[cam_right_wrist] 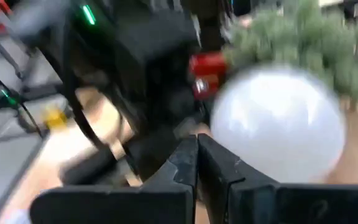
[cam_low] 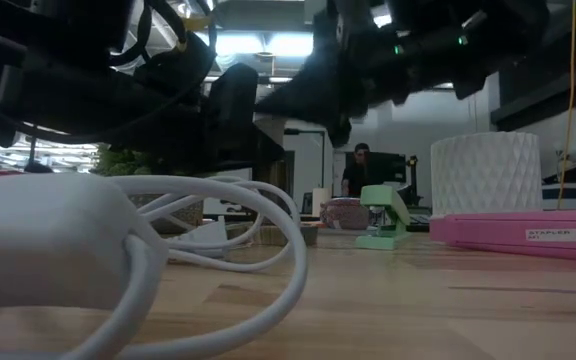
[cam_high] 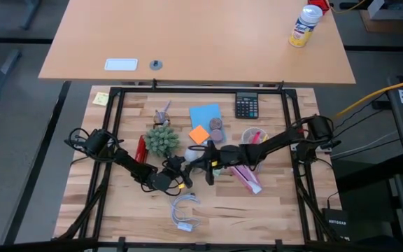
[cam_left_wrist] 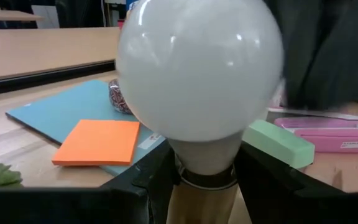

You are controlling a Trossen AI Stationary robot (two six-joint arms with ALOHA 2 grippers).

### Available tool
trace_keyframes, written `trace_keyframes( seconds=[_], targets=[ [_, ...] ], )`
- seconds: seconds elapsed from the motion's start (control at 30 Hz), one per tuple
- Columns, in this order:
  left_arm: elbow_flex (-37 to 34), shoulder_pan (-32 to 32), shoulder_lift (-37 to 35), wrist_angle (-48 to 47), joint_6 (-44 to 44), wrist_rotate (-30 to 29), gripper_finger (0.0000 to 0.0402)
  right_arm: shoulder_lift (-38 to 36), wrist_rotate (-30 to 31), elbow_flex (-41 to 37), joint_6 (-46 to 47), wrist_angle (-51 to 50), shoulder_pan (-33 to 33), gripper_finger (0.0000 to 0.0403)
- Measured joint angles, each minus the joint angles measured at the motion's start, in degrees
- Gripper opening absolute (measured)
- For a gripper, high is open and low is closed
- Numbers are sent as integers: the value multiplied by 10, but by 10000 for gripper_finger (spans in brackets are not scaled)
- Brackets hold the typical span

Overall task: Screw lightbulb
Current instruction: Insert the white lightbulb into the lamp socket

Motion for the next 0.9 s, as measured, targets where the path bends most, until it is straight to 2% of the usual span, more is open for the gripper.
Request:
trace_keyframes(
  seconds=[0.2,0.3,0.47,0.9],
  targets=[
    [0,0,0,0,-4,0,153,-30,4,1,-34,31,-1,17],
    [0,0,0,0,-5,0,153,-33,26,1,-54,60,-1,17],
    [0,-1,0,0,-5,0,153,-33,66,1,-79,51,-1,17],
    [0,-1,-1,0,-6,0,153,-32,67,2,-77,43,-25,17]
  ],
)
